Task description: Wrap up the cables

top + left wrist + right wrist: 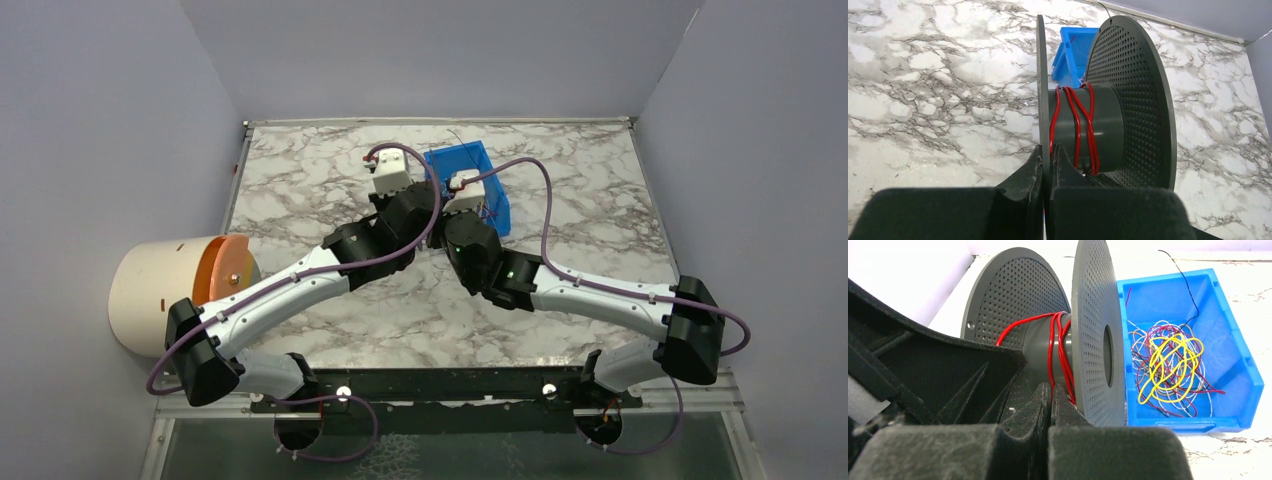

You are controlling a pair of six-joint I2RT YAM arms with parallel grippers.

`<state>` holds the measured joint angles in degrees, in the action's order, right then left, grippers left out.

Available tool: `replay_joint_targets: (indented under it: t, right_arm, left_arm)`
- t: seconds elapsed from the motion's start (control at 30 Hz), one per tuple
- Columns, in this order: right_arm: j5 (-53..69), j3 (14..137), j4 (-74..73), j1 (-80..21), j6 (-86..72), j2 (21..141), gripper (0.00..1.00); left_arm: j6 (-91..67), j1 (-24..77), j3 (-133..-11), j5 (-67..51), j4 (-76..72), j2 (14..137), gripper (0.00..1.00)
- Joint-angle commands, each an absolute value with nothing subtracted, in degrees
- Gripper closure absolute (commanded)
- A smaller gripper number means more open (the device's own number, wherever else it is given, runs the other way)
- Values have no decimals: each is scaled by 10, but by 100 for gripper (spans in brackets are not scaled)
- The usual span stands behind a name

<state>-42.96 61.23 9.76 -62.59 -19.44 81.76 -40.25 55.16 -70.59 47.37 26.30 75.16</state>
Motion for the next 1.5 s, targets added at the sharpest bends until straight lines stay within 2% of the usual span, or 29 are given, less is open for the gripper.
replay_joint_targets:
  t: [0.0,0.2,0.47,1.0,1.23,1.47]
  right_arm:
    - [-467,624,127,-604,-228,817,99]
    - [-416,580,114,-604,-241,780,99]
    - [-354,513,77,-607,-250,720,99]
    - [-469,453,84,-682,-215,682,99]
    - [-497,420,81,-699,-257,673,99]
    - [-503,379,101,-699,-333,662,99]
  left_arm:
    - [-398,589,-713,415,275,715,100]
    - [-441,589,-680,380,264,694,100]
    - [-573,588,-598,329,261,614,100]
    - [-812,588,-417,242,246,429,100]
    - [-882,588,-304,224,134,367,100]
    - [-910,588,-238,188,9,386,100]
